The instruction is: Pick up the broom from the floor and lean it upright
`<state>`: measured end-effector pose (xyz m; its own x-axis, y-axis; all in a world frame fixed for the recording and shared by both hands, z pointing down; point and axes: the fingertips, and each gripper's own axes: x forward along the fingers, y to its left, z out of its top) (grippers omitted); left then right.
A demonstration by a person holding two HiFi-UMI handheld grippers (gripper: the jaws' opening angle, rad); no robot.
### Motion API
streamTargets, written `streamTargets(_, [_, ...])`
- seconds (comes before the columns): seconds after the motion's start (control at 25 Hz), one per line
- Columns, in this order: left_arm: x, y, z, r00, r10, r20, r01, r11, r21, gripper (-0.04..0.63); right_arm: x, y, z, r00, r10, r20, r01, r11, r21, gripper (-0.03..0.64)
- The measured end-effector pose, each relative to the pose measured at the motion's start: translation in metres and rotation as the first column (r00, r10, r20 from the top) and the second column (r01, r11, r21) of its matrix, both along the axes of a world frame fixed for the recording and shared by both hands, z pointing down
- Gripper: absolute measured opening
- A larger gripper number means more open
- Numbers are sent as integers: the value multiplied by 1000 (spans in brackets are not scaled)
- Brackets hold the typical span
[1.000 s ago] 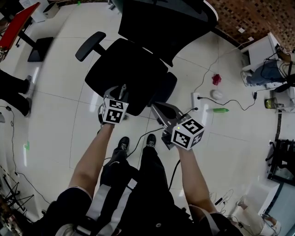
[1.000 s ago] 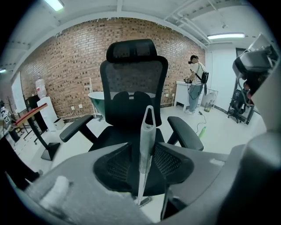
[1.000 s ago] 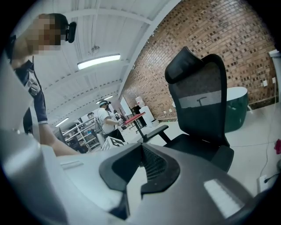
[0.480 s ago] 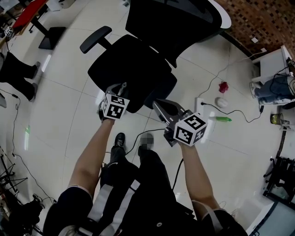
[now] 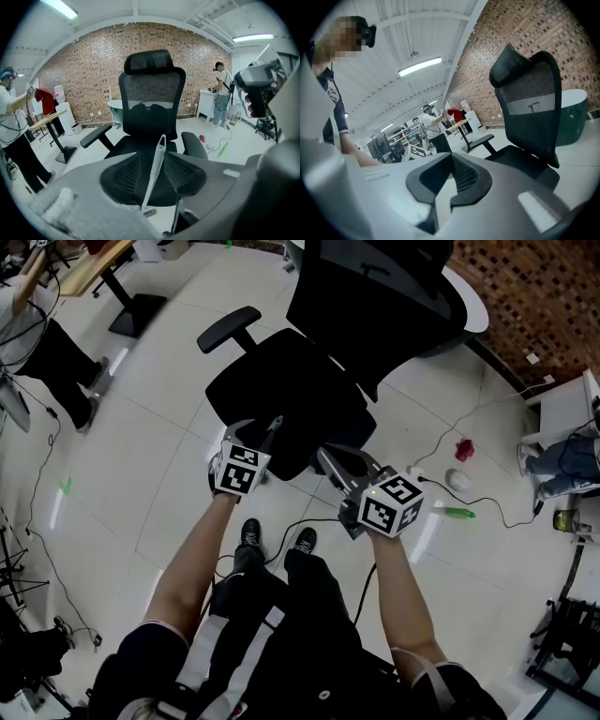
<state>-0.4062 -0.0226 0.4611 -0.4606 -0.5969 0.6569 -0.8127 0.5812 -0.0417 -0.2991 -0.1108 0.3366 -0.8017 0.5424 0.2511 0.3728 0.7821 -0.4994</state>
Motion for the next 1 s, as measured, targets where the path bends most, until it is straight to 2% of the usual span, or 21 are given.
streamTargets(0.2, [17, 17, -58, 1000, 19, 7, -20, 990, 142, 152, -14, 25, -17, 999, 6, 37, -6, 1000, -16, 3])
streamTargets(0.36, [27, 33, -107, 997, 19, 71, -35, 971, 235, 37, -27, 52, -38, 996, 2, 85, 0, 1000, -16, 3])
streamTargets(0.52, [41, 47, -136, 997, -2, 79, -23, 950, 312, 2, -25, 72, -57, 994, 7, 112, -10, 1000, 23, 3])
streamTargets(0.68, [56, 56, -163, 997, 17, 70, -43, 919, 391, 2, -21, 88, -81, 985, 29, 171, -48, 994, 103, 3])
streamTargets(0.8, [68, 57, -183, 997, 54, 47, -69, 885, 460, 2, -20, 101, -94, 977, 19, 211, -54, 985, 162, 3])
streamTargets(0.88, [73, 57, -194, 997, 61, 48, -77, 867, 493, 2, -20, 105, -101, 971, 16, 238, -60, 983, 176, 3])
streamTargets(1.0, [77, 54, -211, 996, 60, 70, -88, 851, 518, 2, -17, 104, -114, 960, 21, 278, -73, 981, 179, 3])
